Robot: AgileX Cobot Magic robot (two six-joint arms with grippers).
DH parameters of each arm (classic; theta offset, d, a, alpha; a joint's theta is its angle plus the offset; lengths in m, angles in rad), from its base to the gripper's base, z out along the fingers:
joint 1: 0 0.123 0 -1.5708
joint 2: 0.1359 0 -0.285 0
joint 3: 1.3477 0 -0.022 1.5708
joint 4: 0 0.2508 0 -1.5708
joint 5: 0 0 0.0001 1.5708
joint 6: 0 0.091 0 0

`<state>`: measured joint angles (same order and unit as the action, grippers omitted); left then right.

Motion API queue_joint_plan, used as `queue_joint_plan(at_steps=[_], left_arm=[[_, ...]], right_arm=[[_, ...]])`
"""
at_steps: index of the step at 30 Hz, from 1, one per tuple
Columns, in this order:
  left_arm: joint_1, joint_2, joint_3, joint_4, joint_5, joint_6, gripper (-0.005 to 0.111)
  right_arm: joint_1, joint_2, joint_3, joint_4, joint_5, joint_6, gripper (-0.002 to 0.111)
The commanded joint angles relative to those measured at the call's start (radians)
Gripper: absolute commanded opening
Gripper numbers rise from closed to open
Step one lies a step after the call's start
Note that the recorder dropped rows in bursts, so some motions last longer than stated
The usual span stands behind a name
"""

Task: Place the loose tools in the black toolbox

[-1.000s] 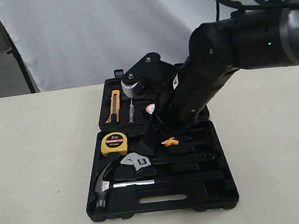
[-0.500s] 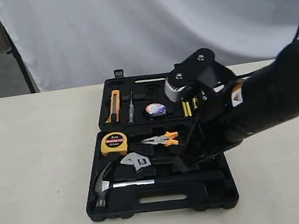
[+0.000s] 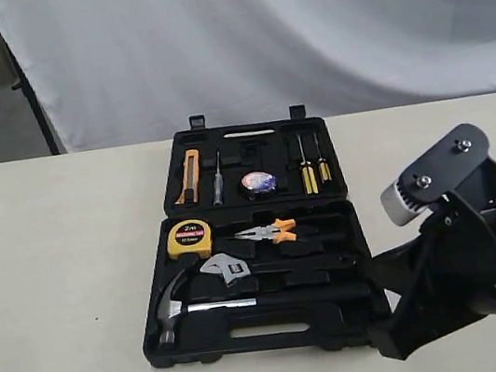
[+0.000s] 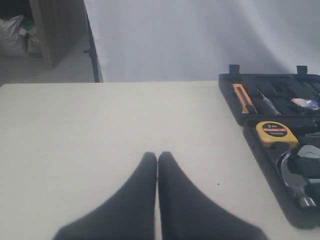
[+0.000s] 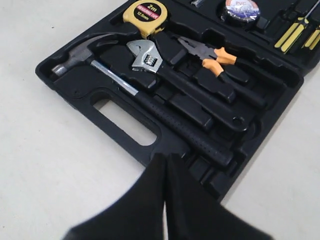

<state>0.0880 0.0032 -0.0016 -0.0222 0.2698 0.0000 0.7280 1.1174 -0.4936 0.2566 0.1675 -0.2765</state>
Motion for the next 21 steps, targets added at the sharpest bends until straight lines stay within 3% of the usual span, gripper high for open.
queue_joint_plan(at_steps=[1, 11, 21], left_arm=[[-0.005, -0.003, 0.002, -0.008, -0.001, 0.0, 0.001], [-0.005, -0.003, 0.002, -0.008, -0.001, 0.0, 0.001], [-0.005, -0.003, 0.002, -0.008, -0.001, 0.0, 0.001]], right_arm=[[-0.002, -0.009, 0.023, 0.035, -0.024, 0.003, 0.0], [-0.002, -0.136, 0.134, 0.085, -0.097, 0.005, 0.0], [-0.002, -0.541, 0.402, 0.085, -0.272, 0.005, 0.0]])
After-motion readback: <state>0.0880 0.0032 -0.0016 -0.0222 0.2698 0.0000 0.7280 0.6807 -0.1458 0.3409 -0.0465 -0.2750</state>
